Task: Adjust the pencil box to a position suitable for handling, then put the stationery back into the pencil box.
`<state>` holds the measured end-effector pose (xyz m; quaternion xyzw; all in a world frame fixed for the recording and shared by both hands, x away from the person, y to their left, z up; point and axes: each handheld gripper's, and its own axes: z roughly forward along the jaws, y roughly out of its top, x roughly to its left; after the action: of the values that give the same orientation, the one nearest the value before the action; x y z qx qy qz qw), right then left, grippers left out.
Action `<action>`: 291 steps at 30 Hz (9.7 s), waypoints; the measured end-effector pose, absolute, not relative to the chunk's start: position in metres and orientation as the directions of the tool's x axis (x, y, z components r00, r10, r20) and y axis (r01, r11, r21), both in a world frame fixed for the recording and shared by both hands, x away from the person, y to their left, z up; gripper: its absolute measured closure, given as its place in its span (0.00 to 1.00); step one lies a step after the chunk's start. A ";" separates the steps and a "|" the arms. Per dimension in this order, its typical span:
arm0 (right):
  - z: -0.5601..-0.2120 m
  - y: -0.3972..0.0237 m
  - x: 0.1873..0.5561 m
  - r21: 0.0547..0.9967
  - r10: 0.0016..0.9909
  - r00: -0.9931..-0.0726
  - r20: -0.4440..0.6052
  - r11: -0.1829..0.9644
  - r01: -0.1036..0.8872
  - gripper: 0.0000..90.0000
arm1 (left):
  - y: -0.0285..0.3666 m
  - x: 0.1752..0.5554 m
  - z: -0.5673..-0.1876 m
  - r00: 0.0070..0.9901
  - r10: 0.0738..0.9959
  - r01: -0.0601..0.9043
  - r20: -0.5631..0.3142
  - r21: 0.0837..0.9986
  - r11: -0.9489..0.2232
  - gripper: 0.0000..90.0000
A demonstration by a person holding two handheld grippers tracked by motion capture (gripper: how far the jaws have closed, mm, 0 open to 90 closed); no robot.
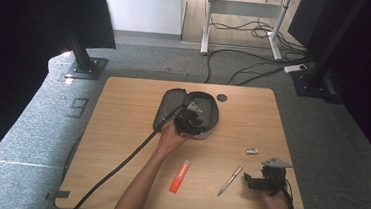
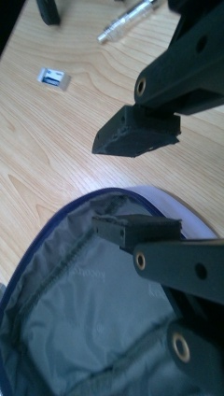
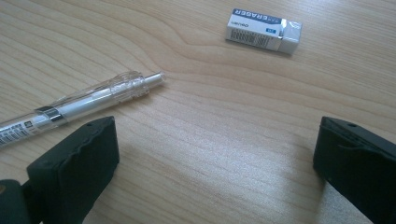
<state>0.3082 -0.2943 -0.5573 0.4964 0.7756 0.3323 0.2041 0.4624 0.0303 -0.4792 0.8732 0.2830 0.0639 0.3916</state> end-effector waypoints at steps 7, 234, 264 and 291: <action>-0.557 -0.294 0.308 0.718 0.906 -0.424 0.013 0.286 0.634 0.00 | 0.019 0.469 -0.493 0.836 0.539 0.443 -0.102 0.703 -0.555 0.70; -0.557 -0.294 0.308 0.719 0.904 -0.428 0.013 0.289 0.632 0.00 | 0.103 0.290 -0.487 0.815 0.577 0.419 -0.048 0.736 -0.531 0.74; -0.557 -0.294 0.308 0.719 0.904 -0.428 0.013 0.289 0.632 0.00 | 0.081 0.328 -0.460 0.822 0.568 0.391 -0.023 0.747 -0.537 0.74; -0.557 -0.294 0.308 0.719 0.904 -0.426 0.014 0.287 0.633 0.00 | 0.055 0.372 -0.451 0.826 0.564 0.392 -0.014 0.733 -0.556 0.74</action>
<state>0.3080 -0.2939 -0.5574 0.4953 0.7760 0.3333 0.2035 0.3717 0.0546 -0.4508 0.8749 0.2730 0.1117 0.3841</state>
